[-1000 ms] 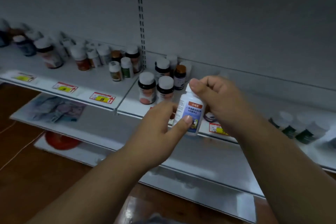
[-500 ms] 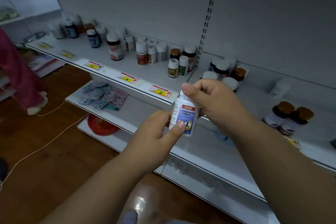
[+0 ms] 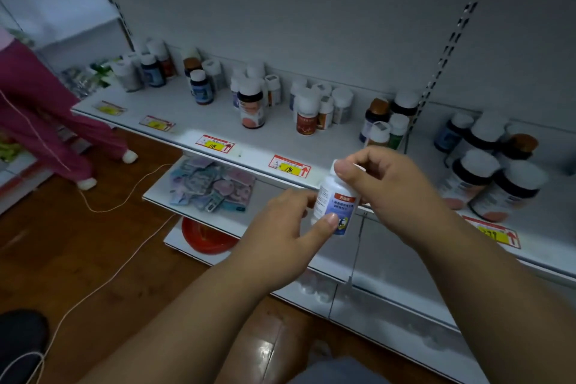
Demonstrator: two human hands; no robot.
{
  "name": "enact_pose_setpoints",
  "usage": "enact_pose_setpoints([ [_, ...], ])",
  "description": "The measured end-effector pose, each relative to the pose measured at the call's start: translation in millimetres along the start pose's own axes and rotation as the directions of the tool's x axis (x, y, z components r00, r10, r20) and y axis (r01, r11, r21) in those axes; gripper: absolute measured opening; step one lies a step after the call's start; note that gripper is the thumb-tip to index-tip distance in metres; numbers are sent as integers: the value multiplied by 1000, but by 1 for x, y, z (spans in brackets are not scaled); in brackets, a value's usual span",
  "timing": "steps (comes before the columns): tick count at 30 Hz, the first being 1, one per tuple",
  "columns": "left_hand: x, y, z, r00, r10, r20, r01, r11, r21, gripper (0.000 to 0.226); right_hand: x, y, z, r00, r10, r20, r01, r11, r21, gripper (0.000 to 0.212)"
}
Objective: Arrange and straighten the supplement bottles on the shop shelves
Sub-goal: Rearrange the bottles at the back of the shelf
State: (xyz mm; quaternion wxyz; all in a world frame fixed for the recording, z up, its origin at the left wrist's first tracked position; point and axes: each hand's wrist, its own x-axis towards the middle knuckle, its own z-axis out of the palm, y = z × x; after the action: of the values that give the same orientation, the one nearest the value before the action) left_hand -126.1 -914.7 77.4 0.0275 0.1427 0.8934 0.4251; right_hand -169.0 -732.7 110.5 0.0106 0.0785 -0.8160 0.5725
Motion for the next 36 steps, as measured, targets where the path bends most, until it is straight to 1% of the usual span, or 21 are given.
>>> enact_pose_setpoints([
  [5,48,-25,-12,1000,11,23,-11,1000,11,51,49,12,10,1000,4,-30,-4,1000,0,36],
  [9,79,-47,-38,1000,-8,-23,8,1000,17,50,95,5,29,1000,-16,-23,15,1000,-20,25],
  [11,90,-61,-54,999,-9,-47,10,1000,21,51,117,0,43,1000,-22,-13,22,1000,-20,24],
  [14,102,-87,-81,996,-20,-86,21,1000,6,52,148,-8,72,999,-49,-3,49,998,-34,21],
  [17,114,-123,-111,993,-2,-118,6,999,37,52,176,-16,112,996,-82,-35,80,996,-48,20],
  [20,125,-166,-151,990,38,-139,-34,999,32,50,204,-24,162,994,-81,-67,72,990,-121,28],
  [22,134,-198,-182,991,64,-118,-61,997,37,49,223,-30,198,993,-62,-100,49,991,-128,33],
  [25,144,-243,-230,994,83,-65,-77,993,88,51,246,-38,251,986,-52,-158,27,988,-151,34],
  [28,151,-273,-265,996,93,-12,-90,986,138,53,256,-46,289,978,-33,-204,-6,982,-189,36],
  [32,162,-289,-287,991,108,84,-118,983,137,56,258,-49,308,967,-10,-256,-60,963,-263,36],
  [36,169,-298,-296,987,119,112,-129,988,84,56,262,-50,316,951,-38,-308,-63,948,-311,33],
])
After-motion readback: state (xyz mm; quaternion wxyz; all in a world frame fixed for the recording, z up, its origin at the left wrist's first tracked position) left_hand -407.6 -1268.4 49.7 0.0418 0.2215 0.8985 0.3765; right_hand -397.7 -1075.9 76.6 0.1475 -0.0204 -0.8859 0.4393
